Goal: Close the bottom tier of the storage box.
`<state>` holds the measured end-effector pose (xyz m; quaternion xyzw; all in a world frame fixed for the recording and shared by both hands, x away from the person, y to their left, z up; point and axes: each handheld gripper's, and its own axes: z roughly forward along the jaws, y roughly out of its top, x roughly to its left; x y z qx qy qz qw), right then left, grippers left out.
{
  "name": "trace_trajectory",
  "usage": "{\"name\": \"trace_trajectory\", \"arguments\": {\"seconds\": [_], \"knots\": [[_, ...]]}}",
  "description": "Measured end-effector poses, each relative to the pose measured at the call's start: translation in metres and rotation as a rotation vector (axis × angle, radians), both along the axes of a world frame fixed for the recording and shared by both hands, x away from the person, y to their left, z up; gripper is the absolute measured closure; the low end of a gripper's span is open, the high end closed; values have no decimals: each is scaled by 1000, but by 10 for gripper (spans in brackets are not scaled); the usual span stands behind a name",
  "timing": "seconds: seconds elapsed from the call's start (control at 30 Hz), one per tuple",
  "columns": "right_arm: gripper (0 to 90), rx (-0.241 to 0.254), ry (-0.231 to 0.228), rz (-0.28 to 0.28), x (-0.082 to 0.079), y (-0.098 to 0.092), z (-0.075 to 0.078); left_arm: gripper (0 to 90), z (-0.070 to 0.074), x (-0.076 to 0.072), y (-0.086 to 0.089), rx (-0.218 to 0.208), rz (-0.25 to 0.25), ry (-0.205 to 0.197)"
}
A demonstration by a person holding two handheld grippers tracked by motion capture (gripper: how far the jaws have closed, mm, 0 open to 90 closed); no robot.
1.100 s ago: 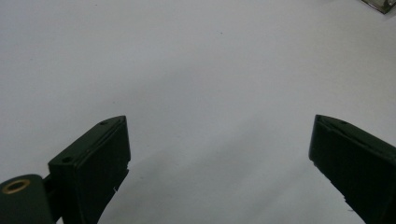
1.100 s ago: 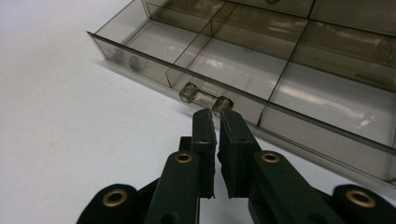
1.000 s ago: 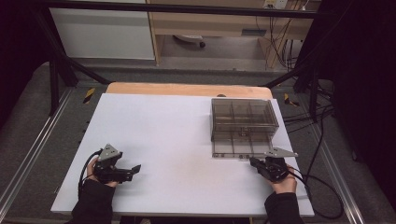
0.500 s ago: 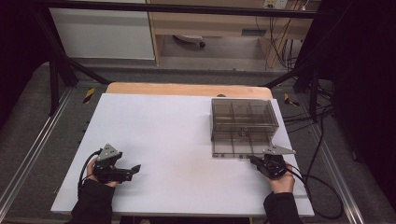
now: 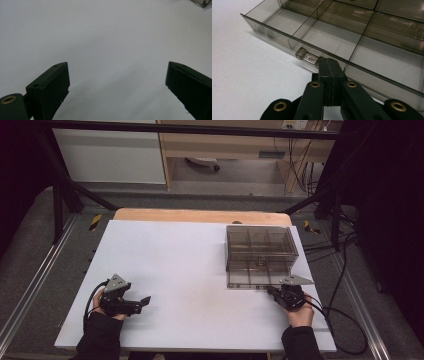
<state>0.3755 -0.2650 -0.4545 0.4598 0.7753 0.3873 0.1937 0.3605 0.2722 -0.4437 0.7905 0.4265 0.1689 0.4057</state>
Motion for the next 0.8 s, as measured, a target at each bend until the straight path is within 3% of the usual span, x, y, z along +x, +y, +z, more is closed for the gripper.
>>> {"name": "trace_trajectory", "arguments": {"seconds": [0.8], "knots": [[900,2,-29,-32,9,3,0,48,0,1,0,3,2,1]]}}
